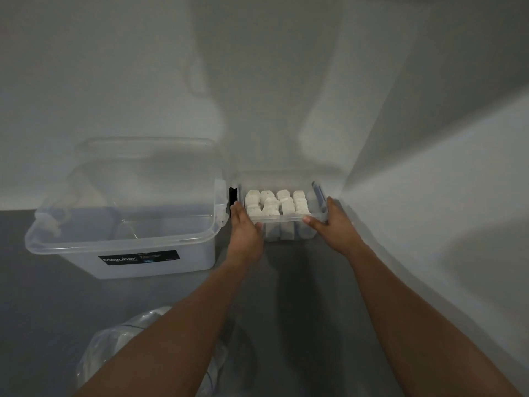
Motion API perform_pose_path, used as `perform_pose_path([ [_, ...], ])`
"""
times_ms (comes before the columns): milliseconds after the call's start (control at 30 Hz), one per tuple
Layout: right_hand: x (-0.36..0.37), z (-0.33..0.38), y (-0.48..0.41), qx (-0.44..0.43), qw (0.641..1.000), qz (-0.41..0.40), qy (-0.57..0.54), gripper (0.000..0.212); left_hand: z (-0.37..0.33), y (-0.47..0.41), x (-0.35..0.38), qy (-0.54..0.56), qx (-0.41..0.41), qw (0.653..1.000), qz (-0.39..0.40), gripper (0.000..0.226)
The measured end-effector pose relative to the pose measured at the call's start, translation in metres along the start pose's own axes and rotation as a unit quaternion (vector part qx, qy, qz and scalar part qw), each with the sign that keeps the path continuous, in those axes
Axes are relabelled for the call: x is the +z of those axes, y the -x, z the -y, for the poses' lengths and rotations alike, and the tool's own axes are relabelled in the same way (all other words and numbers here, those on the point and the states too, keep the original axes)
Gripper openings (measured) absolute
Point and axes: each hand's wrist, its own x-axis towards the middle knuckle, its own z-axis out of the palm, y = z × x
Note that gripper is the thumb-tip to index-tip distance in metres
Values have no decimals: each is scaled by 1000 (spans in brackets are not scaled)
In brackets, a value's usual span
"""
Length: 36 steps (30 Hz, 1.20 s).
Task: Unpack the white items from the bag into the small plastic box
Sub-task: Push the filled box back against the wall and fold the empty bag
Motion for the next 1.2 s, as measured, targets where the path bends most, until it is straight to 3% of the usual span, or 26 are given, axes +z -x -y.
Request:
perform_pose_path([
  [133, 2, 6, 15, -10, 999, -31, 3, 90, -7, 33, 3, -3, 56, 998, -23, 76],
  [233, 4, 14, 47, -40, 995, -81, -53, 82, -1, 75, -3, 5, 76, 996, 35, 86],
  [367, 31, 23, 131, -45, 977, -78, -194, 78, 16, 139, -49, 17, 194, 975, 105, 61],
  [467, 74, 19, 206, -52, 984, -62, -161, 67, 40, 169, -108, -28, 274, 957, 94, 49],
  [600, 123, 25, 292, -192, 980, -34, -30, 66, 106, 186, -200, -60, 256, 965, 0, 59],
  [700, 156, 34, 335, -232, 972, 8, 37, 74, 185, 187, -256, -142, 174, 974, -7, 81],
  [800, 182, 48, 352, -229, 969, 47, 84, 77, 259, 181, -272, -274, 117, 942, 154, 133],
  [867, 196, 59, 352, -200, 972, 43, 113, 77, 274, 177, -260, -297, 139, 916, 232, 142],
  [933, 208, 68, 343, -183, 972, 21, 148, 69, 263, 171, -245, -243, 178, 921, 248, 134],
  [1000, 219, 76, 335, -175, 969, -5, 172, 49, 246, 166, -231, -171, 229, 928, 239, 109],
  [1067, 227, 83, 331, -146, 969, -4, 198, 46, 234, 167, -217, -80, 244, 939, 229, 81],
  [1133, 228, 92, 331, -120, 978, -9, 173, 43, 220, 175, -206, 33, 179, 959, 217, 44],
  [1200, 226, 107, 335, -42, 995, -31, 84, 22, 206, 181, -199, 176, 61, 958, 218, 18],
])
